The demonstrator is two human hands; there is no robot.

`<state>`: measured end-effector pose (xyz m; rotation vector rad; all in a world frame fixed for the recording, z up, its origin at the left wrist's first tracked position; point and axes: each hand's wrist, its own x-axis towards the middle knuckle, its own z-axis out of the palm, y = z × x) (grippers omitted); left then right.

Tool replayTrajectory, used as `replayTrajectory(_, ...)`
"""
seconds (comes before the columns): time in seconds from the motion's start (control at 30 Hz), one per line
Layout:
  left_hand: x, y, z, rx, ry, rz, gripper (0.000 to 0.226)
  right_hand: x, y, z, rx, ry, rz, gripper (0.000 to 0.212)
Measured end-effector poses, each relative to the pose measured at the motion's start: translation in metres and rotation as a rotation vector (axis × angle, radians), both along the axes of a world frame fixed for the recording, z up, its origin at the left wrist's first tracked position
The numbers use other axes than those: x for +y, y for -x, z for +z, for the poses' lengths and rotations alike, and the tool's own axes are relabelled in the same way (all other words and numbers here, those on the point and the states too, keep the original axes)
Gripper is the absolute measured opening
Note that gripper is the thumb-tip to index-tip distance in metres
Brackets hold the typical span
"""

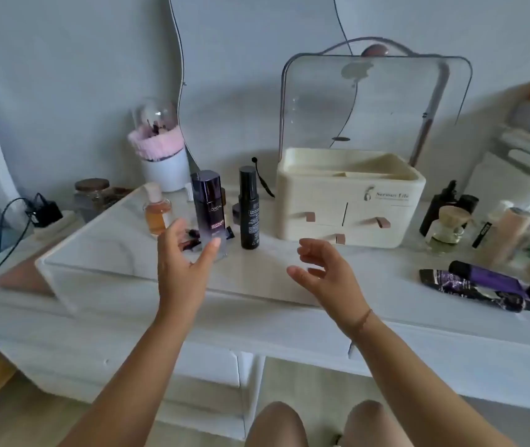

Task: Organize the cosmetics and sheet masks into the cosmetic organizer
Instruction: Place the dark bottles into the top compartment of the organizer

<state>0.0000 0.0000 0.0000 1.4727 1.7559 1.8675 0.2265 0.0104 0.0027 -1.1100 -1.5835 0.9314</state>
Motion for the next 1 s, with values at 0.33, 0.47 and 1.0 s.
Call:
replayTrajectory(0.33, 0.041, 0.012, -0.001, -0.030, 0.116, -0.081, 0.048, 0.011, 0.000, -0.011, 0.055, 0.082, 0.001, 0.040)
replayTrajectory(0.47, 0.042, 0.011, 0.002, -0.070, 0.110, -0.096, 0.037, 0.014, 0.003, -0.010, 0.066, 0.090, 0.029, 0.038)
replayTrajectory(1.0, 0.027, -0.079, 0.082, -0.091, -0.064, -0.558, 0.038, 0.039, -0.014, 0.106, -0.130, -0.182, 0.269, 0.049)
